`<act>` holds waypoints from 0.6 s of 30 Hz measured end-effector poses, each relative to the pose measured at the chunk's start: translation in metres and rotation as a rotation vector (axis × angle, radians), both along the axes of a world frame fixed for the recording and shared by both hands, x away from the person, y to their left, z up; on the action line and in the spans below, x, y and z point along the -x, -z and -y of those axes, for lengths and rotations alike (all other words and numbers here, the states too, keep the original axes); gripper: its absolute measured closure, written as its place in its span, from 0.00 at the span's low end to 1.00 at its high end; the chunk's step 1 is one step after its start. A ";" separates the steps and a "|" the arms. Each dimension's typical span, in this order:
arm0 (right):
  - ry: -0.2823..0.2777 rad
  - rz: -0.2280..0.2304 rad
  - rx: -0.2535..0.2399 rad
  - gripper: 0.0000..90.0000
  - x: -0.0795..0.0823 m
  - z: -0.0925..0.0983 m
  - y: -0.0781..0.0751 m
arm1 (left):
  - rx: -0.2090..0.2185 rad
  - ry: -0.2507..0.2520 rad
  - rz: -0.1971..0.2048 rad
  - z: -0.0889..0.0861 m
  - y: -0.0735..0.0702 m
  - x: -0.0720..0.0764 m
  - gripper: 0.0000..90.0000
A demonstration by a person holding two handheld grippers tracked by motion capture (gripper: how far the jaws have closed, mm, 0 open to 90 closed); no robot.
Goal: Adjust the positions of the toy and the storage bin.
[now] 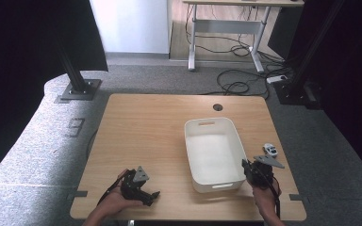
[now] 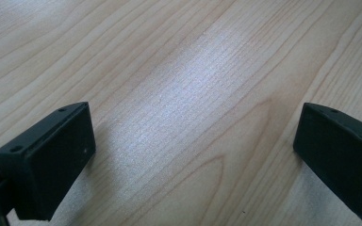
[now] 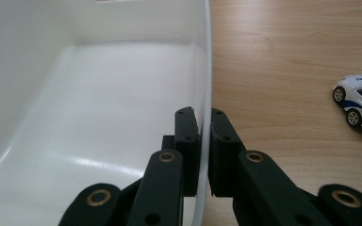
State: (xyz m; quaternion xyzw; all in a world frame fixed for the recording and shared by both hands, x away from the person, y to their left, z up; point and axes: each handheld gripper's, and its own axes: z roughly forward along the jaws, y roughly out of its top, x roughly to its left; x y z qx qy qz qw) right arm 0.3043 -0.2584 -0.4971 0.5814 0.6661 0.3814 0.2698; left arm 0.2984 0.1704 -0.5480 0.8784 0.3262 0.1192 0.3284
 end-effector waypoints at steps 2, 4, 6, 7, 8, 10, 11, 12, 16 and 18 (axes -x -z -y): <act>0.002 0.001 -0.001 0.93 -0.001 -0.001 0.000 | 0.000 0.000 0.000 0.000 0.000 0.000 0.00; 0.004 0.001 -0.001 0.93 -0.002 -0.004 0.000 | 0.000 0.000 0.000 0.000 0.000 0.000 0.00; 0.004 0.002 -0.001 0.93 -0.002 -0.004 0.000 | 0.000 0.000 0.000 0.000 0.000 0.000 0.00; 0.005 0.003 0.001 0.93 -0.002 -0.006 0.000 | 0.000 0.000 0.000 0.000 0.000 0.000 0.00; 0.005 0.003 0.001 0.93 -0.002 -0.006 0.000 | 0.000 0.000 0.000 0.000 0.000 0.000 0.00; 0.006 0.005 0.002 0.93 -0.003 -0.009 0.000 | 0.000 0.000 0.000 0.000 0.000 0.000 0.00; 0.006 0.005 0.005 0.93 -0.003 -0.010 0.000 | -0.001 0.001 0.000 0.000 0.000 0.000 0.00; 0.004 0.007 0.005 0.93 -0.003 -0.011 0.000 | 0.000 0.001 0.000 0.000 0.000 0.000 0.00; 0.000 0.011 0.009 0.92 -0.003 -0.016 0.001 | 0.000 0.001 0.000 0.000 0.000 0.000 0.00; -0.001 0.012 0.009 0.92 -0.003 -0.018 0.001 | -0.001 0.001 0.000 0.000 0.000 0.000 0.00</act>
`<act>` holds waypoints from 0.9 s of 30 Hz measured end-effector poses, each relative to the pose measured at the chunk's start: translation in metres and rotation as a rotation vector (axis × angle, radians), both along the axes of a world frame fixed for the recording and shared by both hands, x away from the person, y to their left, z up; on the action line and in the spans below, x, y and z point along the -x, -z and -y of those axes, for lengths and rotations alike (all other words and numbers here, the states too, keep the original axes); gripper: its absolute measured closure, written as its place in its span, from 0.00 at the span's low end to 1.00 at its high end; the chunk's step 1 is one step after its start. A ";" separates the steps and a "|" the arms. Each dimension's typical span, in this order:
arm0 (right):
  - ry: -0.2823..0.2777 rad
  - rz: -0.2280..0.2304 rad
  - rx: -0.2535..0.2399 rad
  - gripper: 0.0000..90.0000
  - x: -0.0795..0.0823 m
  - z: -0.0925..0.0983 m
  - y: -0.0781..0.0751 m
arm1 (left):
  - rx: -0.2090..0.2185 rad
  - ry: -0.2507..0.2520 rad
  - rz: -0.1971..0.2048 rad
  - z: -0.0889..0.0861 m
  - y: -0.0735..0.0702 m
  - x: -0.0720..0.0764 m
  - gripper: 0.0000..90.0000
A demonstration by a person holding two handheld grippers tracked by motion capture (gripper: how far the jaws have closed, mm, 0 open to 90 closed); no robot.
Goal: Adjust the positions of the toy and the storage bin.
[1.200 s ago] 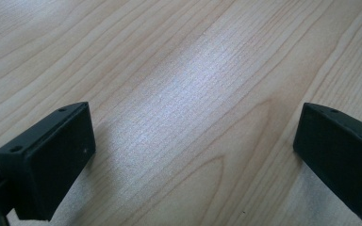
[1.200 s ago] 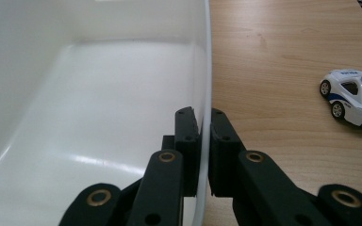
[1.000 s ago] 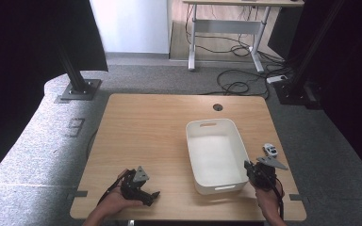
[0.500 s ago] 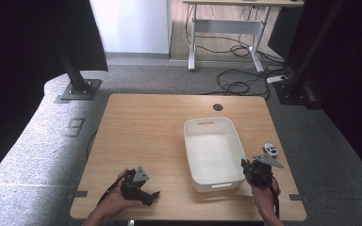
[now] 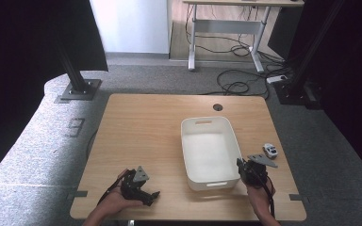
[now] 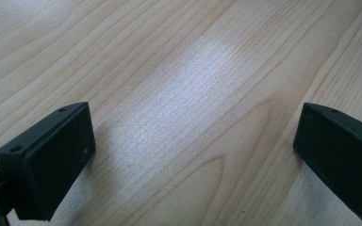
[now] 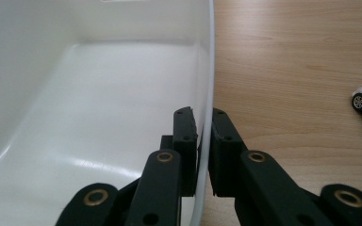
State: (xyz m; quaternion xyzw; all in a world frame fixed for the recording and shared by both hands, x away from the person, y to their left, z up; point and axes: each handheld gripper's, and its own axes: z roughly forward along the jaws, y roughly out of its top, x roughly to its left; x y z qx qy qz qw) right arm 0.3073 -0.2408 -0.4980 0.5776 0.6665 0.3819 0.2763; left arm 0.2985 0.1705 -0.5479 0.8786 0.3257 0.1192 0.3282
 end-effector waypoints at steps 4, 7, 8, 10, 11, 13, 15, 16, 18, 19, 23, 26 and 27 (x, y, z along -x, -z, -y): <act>-0.004 -0.001 -0.002 0.92 -0.001 -0.003 0.000 | 0.000 0.001 0.000 0.000 0.000 0.000 0.00; -0.014 -0.004 -0.008 0.91 -0.001 -0.007 0.000 | 0.000 0.001 0.000 0.000 0.000 0.000 0.00; -0.014 -0.004 -0.008 0.91 -0.001 -0.007 0.000 | 0.000 0.000 0.000 0.000 0.000 0.000 0.00; -0.019 -0.007 -0.013 0.90 -0.001 -0.008 0.000 | 0.000 0.001 0.000 0.000 0.000 0.000 0.00; -0.030 -0.011 -0.024 0.89 0.000 -0.010 0.000 | 0.000 0.001 0.000 0.000 0.000 0.000 0.00; -0.043 -0.016 -0.026 0.88 0.001 -0.011 -0.001 | 0.000 0.000 0.000 0.000 0.000 0.000 0.00; -0.048 -0.018 -0.030 0.88 0.001 -0.012 -0.001 | 0.000 0.000 0.000 0.000 0.000 0.000 0.00; -0.053 -0.021 -0.035 0.87 0.002 -0.012 -0.001 | 0.000 0.000 0.000 0.000 0.000 0.000 0.00; -0.059 -0.023 -0.040 0.87 0.002 -0.012 -0.001 | 0.000 0.000 0.000 0.000 0.000 0.000 0.00; -0.062 -0.027 -0.045 0.86 0.003 -0.012 -0.001 | 0.000 0.000 0.000 0.000 0.000 0.000 0.00; -0.074 -0.034 -0.053 0.85 0.003 -0.012 -0.002 | 0.000 0.000 0.001 0.000 0.000 0.000 0.00; -0.085 -0.040 -0.062 0.84 0.003 -0.012 -0.002 | 0.001 0.000 0.000 0.000 0.000 0.000 0.00; -0.087 -0.040 -0.062 0.84 0.003 -0.012 -0.002 | 0.000 0.000 0.001 0.000 0.000 0.000 0.00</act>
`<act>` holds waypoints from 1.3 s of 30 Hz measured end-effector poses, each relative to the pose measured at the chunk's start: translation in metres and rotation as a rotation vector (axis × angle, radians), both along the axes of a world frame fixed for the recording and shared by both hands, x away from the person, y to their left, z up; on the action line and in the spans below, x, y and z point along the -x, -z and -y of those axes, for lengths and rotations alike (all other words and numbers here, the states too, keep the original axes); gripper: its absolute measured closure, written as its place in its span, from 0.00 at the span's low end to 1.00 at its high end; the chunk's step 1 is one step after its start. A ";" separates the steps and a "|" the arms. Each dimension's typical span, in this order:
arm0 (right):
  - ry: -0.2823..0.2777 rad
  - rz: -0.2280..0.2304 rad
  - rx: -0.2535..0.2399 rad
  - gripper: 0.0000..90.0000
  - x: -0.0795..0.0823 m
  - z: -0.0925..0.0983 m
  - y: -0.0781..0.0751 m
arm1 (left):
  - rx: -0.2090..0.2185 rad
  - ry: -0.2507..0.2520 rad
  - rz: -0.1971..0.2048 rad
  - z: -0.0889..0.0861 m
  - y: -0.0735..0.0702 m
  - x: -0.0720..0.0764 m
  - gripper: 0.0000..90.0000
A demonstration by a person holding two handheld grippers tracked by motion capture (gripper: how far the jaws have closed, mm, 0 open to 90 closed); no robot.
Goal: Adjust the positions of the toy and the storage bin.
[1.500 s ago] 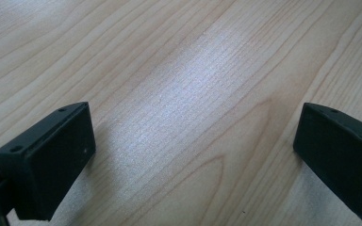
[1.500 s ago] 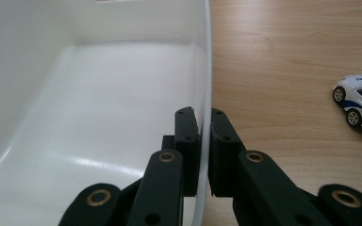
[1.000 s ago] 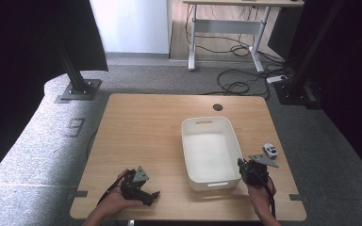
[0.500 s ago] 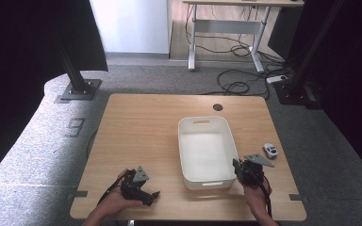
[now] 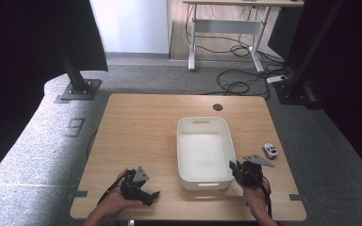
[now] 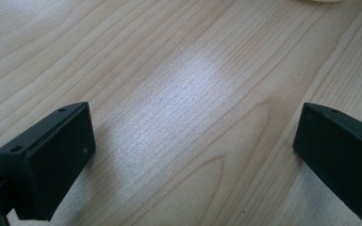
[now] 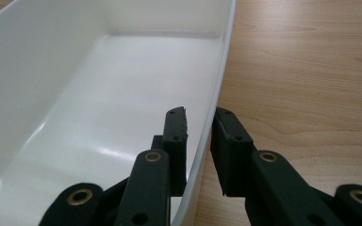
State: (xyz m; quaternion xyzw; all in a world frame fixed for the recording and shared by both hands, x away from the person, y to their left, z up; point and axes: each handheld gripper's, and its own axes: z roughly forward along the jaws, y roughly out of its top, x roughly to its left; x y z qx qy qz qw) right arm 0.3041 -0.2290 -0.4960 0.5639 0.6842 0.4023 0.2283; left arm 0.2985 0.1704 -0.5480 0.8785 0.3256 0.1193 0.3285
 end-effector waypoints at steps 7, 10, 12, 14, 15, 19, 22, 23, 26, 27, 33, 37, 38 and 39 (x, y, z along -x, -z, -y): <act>-0.016 -0.004 -0.013 0.83 0.000 -0.001 0.000 | 0.000 0.000 0.000 0.000 0.000 0.000 0.00; -0.026 -0.004 -0.019 0.82 -0.002 -0.003 0.000 | 0.000 0.000 0.000 0.000 0.000 0.000 0.00; -0.032 -0.005 -0.022 0.82 -0.002 -0.004 0.000 | 0.000 0.000 0.000 0.000 0.000 0.000 0.00; -0.047 -0.005 -0.036 0.80 -0.003 -0.006 0.001 | 0.000 0.000 0.000 0.000 0.000 0.000 0.00; -0.055 -0.007 -0.041 0.79 -0.003 -0.006 0.001 | 0.000 0.000 0.000 0.000 0.000 0.000 0.00; -0.091 -0.006 -0.047 0.76 -0.002 -0.009 0.001 | 0.001 0.000 0.000 0.000 0.000 0.000 0.00; -0.101 -0.003 -0.052 0.75 -0.002 -0.010 0.001 | 0.000 0.000 0.000 0.000 0.000 0.000 0.00; -0.101 -0.003 -0.052 0.75 -0.002 -0.010 0.001 | 0.001 0.000 0.000 0.000 0.000 0.000 0.00; -0.112 -0.001 -0.064 0.73 -0.002 -0.010 0.001 | 0.000 0.000 0.000 0.000 0.000 0.000 0.00; -0.118 0.000 -0.066 0.72 -0.003 -0.010 0.002 | 0.001 0.000 0.000 0.000 0.000 0.000 0.00; -0.137 0.004 -0.056 0.64 -0.003 -0.012 0.002 | 0.001 0.000 0.000 0.000 0.000 0.000 0.00; -0.142 0.001 -0.061 0.63 -0.004 -0.012 0.002 | 0.001 0.000 0.000 0.000 0.000 0.000 0.00; -0.143 0.001 -0.063 0.63 -0.004 -0.012 0.002 | 0.000 0.000 0.000 0.000 0.000 0.000 0.00; -0.145 0.001 -0.062 0.63 -0.004 -0.012 0.002 | 0.001 0.000 0.000 0.000 0.000 0.000 0.00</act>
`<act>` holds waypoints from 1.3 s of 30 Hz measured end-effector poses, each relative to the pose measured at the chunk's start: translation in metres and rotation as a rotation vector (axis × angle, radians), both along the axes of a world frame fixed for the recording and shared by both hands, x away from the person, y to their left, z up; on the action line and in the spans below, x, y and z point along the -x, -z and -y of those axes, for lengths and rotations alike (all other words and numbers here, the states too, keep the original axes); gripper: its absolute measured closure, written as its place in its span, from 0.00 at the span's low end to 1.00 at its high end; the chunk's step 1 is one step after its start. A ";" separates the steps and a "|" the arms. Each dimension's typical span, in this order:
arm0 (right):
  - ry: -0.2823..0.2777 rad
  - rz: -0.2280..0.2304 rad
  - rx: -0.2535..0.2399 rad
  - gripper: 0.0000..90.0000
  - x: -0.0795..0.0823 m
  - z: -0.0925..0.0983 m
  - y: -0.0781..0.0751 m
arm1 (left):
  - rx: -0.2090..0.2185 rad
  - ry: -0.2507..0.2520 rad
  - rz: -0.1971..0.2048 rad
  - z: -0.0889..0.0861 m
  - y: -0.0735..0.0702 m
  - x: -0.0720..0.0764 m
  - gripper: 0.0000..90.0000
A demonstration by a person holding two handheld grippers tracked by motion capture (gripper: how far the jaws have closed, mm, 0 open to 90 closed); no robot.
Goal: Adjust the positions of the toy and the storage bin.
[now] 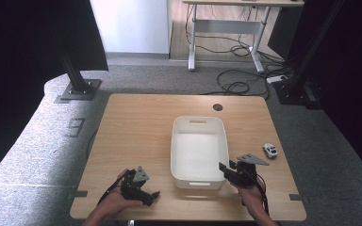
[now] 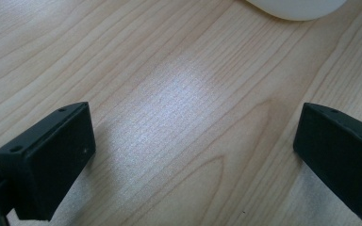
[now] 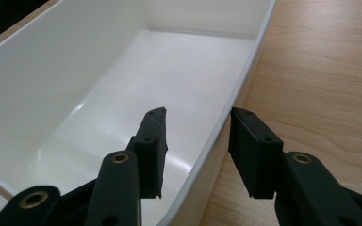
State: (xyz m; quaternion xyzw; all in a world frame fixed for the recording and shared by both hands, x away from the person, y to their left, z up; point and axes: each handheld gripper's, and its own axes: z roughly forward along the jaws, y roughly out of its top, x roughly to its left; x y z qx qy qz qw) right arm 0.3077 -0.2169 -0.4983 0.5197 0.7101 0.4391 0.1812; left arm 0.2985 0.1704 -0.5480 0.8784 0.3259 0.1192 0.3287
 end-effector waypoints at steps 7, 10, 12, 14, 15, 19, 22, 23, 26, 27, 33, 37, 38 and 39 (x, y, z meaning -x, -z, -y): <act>-0.006 0.003 -0.004 0.62 -0.002 -0.001 0.001 | 0.000 0.000 0.000 0.000 0.000 0.000 0.00; -0.003 0.007 -0.002 0.63 -0.003 -0.002 0.003 | 0.000 0.000 0.000 0.000 0.000 0.000 0.00; 0.007 0.009 0.002 0.65 -0.004 -0.003 0.003 | 0.000 0.000 0.000 0.000 0.000 0.000 0.00; 0.013 0.009 0.004 0.68 -0.006 -0.004 0.004 | 0.000 0.000 0.000 0.000 0.000 0.000 0.00; 0.013 0.009 0.004 0.68 -0.007 -0.004 0.005 | 0.000 0.000 0.000 0.000 0.000 0.000 0.00; 0.015 0.004 -0.005 0.68 -0.008 -0.006 0.005 | 0.000 0.000 0.000 0.000 0.000 0.000 0.00; 0.012 -0.007 -0.016 0.67 -0.007 -0.009 0.005 | 0.000 0.001 0.000 0.000 0.000 0.000 0.00; 0.012 -0.007 -0.016 0.67 -0.007 -0.009 0.005 | 0.000 0.001 0.000 0.000 0.000 0.000 0.00; 0.011 -0.007 -0.015 0.68 -0.008 -0.011 0.004 | 0.000 0.001 0.000 0.000 0.000 0.000 0.00; 0.014 -0.006 -0.018 0.69 -0.010 -0.012 0.004 | 0.000 0.001 0.000 0.000 0.000 0.000 0.00; 0.015 -0.003 -0.018 0.70 -0.014 -0.015 0.005 | 0.000 0.000 0.001 0.000 0.000 0.000 0.00; 0.015 -0.002 -0.019 0.69 -0.014 -0.017 0.005 | 0.000 0.000 0.001 0.000 0.000 0.000 0.00; 0.014 -0.002 -0.020 0.69 -0.014 -0.017 0.005 | 0.000 0.001 0.001 0.000 0.000 0.000 0.00; 0.012 -0.003 -0.020 0.69 -0.014 -0.018 0.005 | 0.000 0.000 0.000 0.000 0.000 0.000 0.00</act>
